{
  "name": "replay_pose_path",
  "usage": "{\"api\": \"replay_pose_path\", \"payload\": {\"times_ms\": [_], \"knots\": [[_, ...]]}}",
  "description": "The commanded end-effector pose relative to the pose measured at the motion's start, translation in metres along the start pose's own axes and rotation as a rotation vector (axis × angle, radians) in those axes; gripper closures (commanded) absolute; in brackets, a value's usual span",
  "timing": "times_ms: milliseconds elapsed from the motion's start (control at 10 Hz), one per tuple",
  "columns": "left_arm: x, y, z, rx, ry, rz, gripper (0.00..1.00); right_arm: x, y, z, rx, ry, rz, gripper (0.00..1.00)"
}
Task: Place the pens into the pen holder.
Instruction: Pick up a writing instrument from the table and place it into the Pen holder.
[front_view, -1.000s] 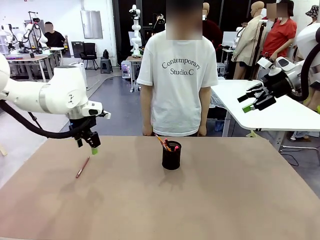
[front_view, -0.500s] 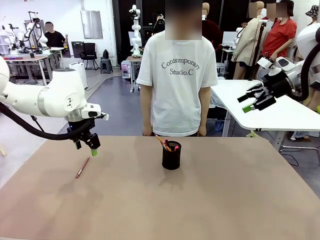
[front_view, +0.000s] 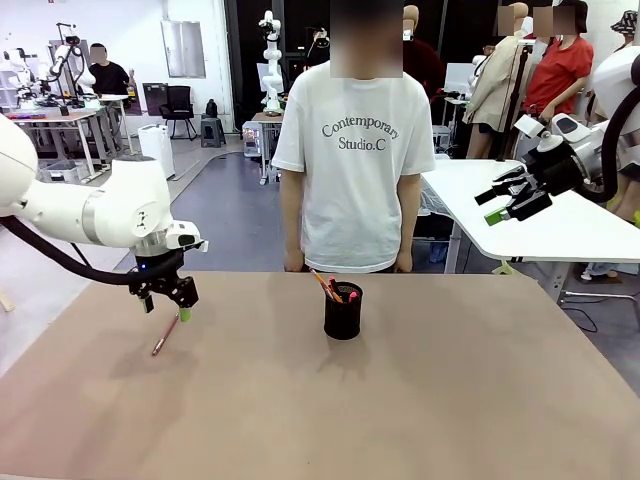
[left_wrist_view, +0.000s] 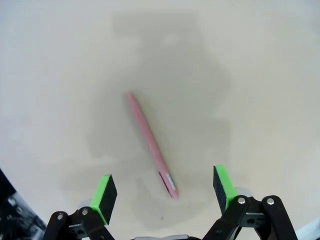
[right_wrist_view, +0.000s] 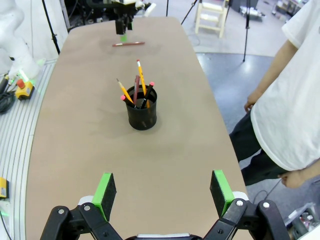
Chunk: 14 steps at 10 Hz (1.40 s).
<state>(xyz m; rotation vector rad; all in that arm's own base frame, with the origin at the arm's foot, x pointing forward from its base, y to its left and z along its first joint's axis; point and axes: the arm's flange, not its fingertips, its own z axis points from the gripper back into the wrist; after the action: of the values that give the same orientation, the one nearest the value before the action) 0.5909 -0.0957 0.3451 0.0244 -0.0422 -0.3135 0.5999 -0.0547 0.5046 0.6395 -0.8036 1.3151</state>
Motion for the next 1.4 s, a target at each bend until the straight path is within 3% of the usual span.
{"api": "replay_pose_path", "payload": {"times_ms": [0,400,800,900,1300], "knots": [[0.013,0.007,-0.01,0.048,-0.017,0.098,0.0,0.003,0.0,-0.002,-0.013,0.002,0.002,0.0],[0.021,0.021,-0.03,0.045,-0.073,0.083,0.0,0.003,0.0,-0.002,-0.013,0.002,0.002,0.0],[0.027,0.022,-0.036,0.051,-0.047,0.108,0.0,0.003,0.0,-0.002,-0.013,0.002,0.002,0.0],[0.026,0.021,-0.037,0.061,-0.034,0.107,0.13,0.003,0.0,-0.002,-0.013,0.002,0.002,0.0],[0.027,0.02,-0.038,0.051,-0.036,0.108,0.9,0.003,0.0,-0.002,-0.013,0.002,0.002,0.0]]}}
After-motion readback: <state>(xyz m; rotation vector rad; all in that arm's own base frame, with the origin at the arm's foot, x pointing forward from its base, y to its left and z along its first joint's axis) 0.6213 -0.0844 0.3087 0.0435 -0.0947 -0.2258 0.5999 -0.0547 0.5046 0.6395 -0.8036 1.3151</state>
